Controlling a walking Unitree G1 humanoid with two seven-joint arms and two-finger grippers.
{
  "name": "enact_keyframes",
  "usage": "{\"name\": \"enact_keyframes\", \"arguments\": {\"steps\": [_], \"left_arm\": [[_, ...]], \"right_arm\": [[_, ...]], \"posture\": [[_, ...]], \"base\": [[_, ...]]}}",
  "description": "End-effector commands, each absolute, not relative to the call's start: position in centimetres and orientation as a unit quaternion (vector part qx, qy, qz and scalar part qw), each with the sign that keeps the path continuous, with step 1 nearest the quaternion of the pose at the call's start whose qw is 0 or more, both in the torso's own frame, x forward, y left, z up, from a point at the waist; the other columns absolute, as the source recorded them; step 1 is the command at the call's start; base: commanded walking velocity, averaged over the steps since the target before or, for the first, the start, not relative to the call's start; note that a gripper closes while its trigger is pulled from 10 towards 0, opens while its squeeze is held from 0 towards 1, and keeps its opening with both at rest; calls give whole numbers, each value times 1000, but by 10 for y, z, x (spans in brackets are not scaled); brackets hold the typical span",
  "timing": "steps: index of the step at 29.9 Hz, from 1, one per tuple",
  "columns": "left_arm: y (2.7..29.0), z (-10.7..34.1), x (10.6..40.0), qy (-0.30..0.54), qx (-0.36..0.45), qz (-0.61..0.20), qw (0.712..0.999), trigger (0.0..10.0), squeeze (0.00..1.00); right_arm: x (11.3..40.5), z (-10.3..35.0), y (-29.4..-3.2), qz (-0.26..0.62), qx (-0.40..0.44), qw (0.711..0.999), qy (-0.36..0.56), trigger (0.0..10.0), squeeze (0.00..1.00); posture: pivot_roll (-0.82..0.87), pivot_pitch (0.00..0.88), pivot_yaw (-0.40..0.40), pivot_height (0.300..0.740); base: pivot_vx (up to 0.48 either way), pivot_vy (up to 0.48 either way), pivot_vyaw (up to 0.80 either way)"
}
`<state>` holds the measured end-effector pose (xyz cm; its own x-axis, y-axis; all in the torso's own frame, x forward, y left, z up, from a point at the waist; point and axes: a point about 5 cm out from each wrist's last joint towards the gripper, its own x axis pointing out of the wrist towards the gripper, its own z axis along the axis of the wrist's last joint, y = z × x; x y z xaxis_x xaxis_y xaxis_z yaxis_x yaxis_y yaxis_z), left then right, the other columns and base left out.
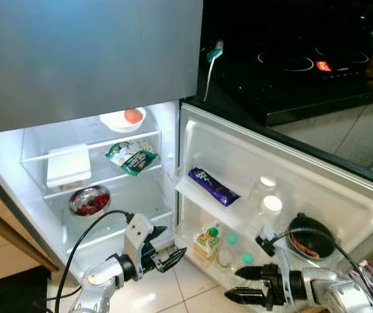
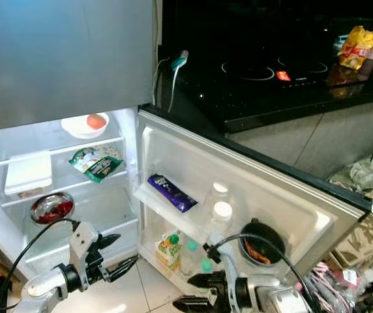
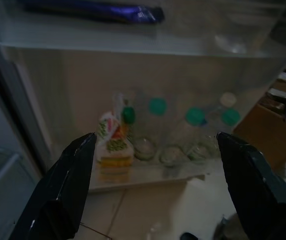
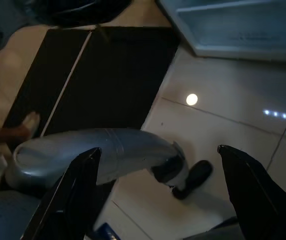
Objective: Restocking fridge
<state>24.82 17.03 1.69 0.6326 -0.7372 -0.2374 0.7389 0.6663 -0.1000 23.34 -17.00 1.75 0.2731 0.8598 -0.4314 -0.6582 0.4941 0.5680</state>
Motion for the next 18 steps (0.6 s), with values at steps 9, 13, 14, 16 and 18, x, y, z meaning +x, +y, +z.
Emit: {"name": "enact_keyframes", "arguments": {"steps": [9, 13, 14, 16, 18], "left_arm": [[180, -37, 210, 275, -38, -329, 903, 10000, 0], [186, -55, 189, 326, -66, -278, 901, 10000, 0], [186, -55, 189, 326, -66, -278, 901, 10000, 0], [187, -62, 180, 344, -75, -264, 898, 10000, 0], [189, -72, 163, 372, -94, -237, 893, 10000, 0]], "right_arm": [[212, -29, -216, 282, 213, 839, 413, 10000, 0], [195, -44, -229, 215, 222, 846, 434, 10000, 0], [195, -44, -229, 215, 222, 846, 434, 10000, 0], [188, -49, -233, 194, 229, 846, 441, 10000, 0], [175, -57, -236, 171, 246, 842, 448, 10000, 0]], "posture": [[-101, 0, -47, 740], [-102, 0, -44, 740], [-102, 0, -44, 740], [-102, 0, -44, 740], [-105, 0, -42, 740]], "base": [[0, 0, 0], [0, 0, 0], [0, 0, 0], [0, 0, 0], [0, 0, 0]]}}
